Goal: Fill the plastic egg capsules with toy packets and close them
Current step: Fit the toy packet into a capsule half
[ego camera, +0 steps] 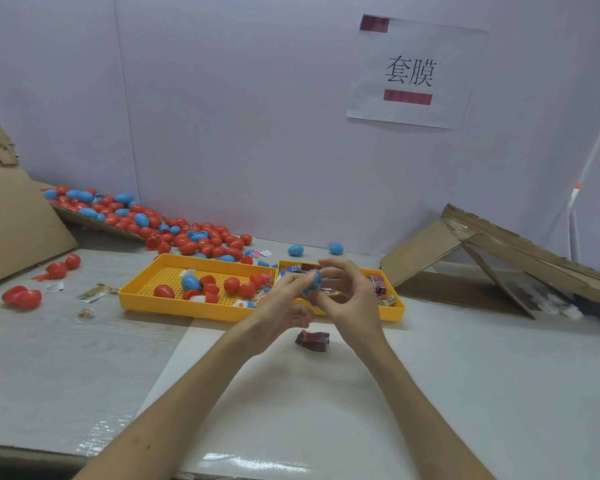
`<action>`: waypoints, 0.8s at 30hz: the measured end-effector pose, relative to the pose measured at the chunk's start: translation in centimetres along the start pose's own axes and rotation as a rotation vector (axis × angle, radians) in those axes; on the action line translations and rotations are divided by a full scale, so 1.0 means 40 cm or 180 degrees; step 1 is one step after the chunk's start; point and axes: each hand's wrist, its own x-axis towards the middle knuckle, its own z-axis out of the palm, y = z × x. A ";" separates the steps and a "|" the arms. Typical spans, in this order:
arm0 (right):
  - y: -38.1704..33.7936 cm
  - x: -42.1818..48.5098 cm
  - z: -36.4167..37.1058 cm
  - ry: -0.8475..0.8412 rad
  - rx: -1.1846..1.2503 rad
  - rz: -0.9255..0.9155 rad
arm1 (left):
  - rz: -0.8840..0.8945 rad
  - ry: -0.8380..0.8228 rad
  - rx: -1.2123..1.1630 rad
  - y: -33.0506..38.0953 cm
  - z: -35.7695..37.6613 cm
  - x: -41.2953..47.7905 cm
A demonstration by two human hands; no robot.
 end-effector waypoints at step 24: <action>0.022 0.012 -0.013 -0.0091 0.0168 0.0430 | 0.0040 -0.0295 -0.0846 0.017 -0.017 -0.020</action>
